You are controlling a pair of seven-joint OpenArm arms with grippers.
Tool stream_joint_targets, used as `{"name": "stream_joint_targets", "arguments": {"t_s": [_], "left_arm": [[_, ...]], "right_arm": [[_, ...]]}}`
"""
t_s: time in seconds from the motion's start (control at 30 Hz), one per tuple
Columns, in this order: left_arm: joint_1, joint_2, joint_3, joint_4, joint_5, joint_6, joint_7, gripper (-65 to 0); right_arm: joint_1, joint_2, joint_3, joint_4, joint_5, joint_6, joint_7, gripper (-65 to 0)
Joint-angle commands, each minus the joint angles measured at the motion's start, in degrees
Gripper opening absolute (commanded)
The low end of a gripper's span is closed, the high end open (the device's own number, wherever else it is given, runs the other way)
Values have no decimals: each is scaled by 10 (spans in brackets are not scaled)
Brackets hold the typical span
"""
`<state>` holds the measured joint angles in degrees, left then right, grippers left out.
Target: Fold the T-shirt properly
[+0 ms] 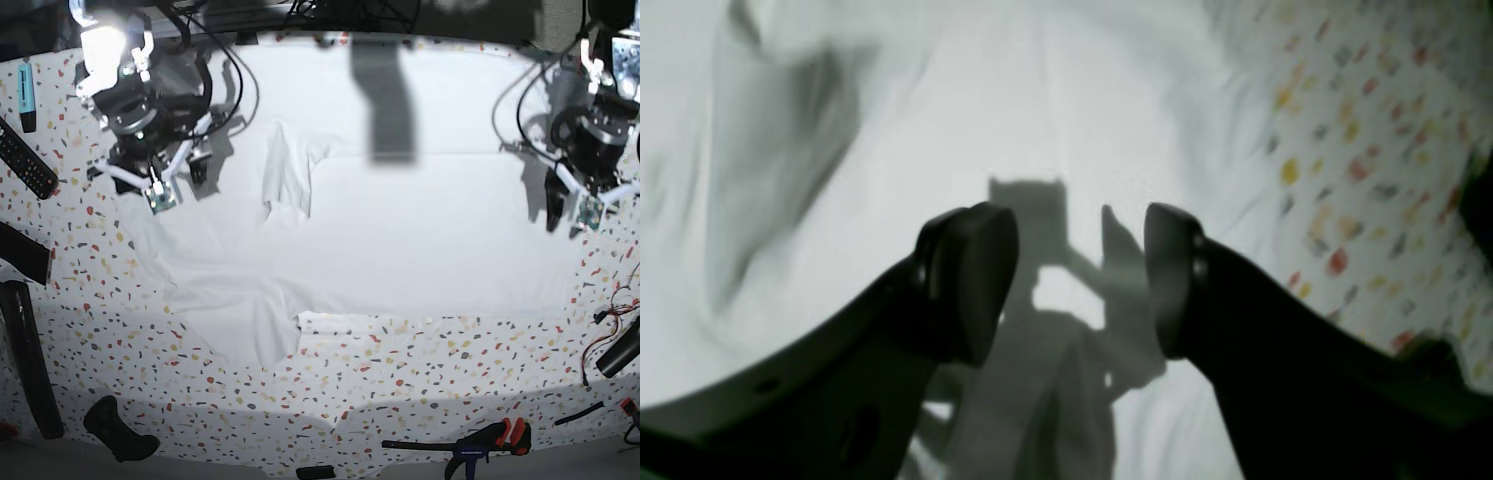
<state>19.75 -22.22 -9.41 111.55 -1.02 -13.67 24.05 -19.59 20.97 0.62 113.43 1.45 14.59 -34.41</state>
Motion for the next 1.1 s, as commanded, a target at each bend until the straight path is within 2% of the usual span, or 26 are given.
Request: {"name": "stream_joint_targets", "arguments": {"t_s": [0.0, 0.17, 0.5, 0.63, 0.9, 1.07], "left_arm": [[-17, -7, -4, 10, 1, 6, -18, -480], [-98, -7, -4, 10, 1, 7, -18, -480], [-267, -9, -4, 10, -1, 6, -13, -480], [-337, -31, -3, 9, -10, 7, -12, -480], [-483, -104, -3, 9, -41, 7, 36, -480], [-545, -132, -3, -30, -104, 7, 47, -480]], "right_arm": [[12, 5, 2, 12, 14, 0, 13, -310], [47, 5, 2, 12, 65, 0, -4, -310], [105, 4, 1, 12, 67, 0, -2, -310], [129, 3, 1, 12, 67, 0, -3, -310], [187, -55, 1, 12, 67, 7, -8, -310], [198, -94, 1, 12, 67, 25, -12, -310]]}}
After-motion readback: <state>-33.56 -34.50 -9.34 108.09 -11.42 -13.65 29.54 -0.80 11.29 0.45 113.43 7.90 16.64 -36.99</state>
